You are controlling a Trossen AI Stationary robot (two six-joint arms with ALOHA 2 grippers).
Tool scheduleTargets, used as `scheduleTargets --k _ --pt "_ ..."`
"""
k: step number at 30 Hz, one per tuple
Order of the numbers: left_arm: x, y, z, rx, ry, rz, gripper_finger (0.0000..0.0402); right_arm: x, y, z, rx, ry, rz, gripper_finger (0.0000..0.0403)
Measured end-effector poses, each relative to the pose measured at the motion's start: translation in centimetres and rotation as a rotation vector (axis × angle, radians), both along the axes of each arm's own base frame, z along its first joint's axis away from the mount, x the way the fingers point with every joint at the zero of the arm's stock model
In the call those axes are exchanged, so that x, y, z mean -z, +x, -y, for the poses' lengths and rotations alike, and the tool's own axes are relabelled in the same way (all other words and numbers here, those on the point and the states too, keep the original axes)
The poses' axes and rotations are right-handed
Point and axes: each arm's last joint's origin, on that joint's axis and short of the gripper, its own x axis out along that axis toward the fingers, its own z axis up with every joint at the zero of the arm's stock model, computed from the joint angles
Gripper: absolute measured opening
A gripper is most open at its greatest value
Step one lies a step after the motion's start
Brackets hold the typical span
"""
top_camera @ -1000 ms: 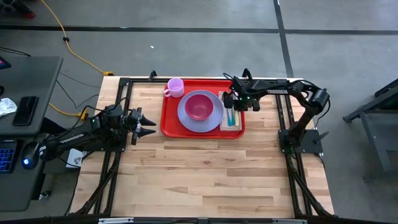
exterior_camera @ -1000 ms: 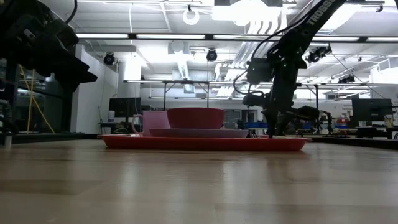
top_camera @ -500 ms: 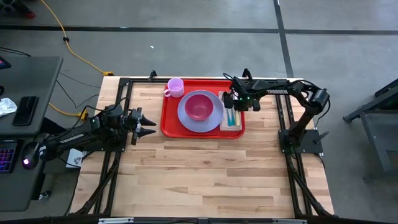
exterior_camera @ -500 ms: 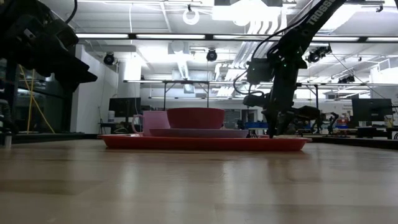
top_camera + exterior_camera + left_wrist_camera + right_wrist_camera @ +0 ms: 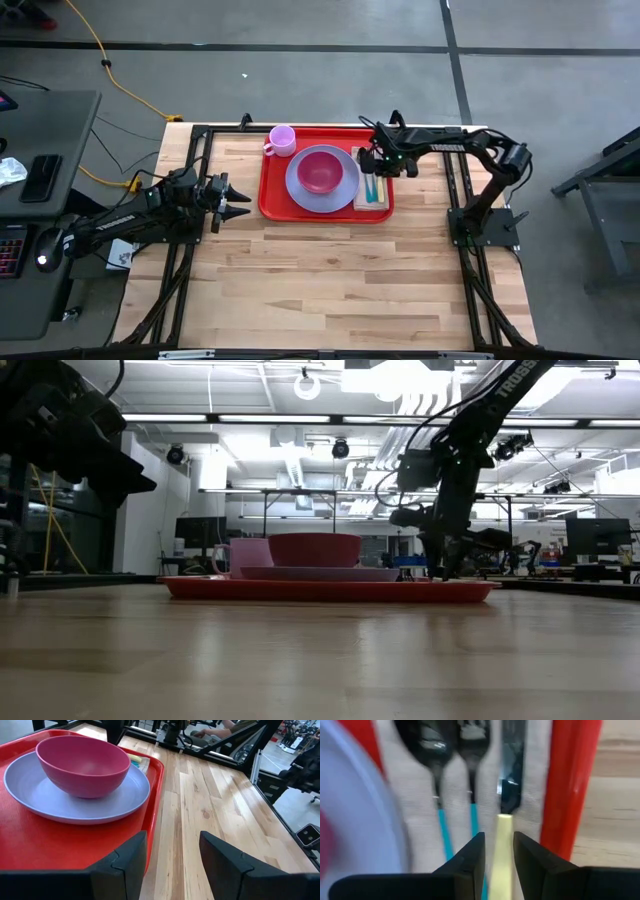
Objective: Set up tray
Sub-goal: Return to Home Position
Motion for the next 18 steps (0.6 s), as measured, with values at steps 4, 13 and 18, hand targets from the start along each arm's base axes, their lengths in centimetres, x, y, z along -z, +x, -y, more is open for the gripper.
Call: scheduleTargets --k 4,13,18 --pt "0.0 0.0 0.0 0.000 0.000 0.000 0.0211 -0.9 0.0 0.0 -0.003 -0.029 0.047 0.0079" --pt "0.0 0.0 0.0 -0.001 -0.003 0.000 0.0211 -3.6 -0.5 -0.4 -0.031 -0.100 0.122 0.0078" --pt "0.0 0.0 0.0 -0.006 -0.023 -0.001 0.0211 -5.1 -0.9 -0.7 -0.081 -0.159 0.162 0.0080"
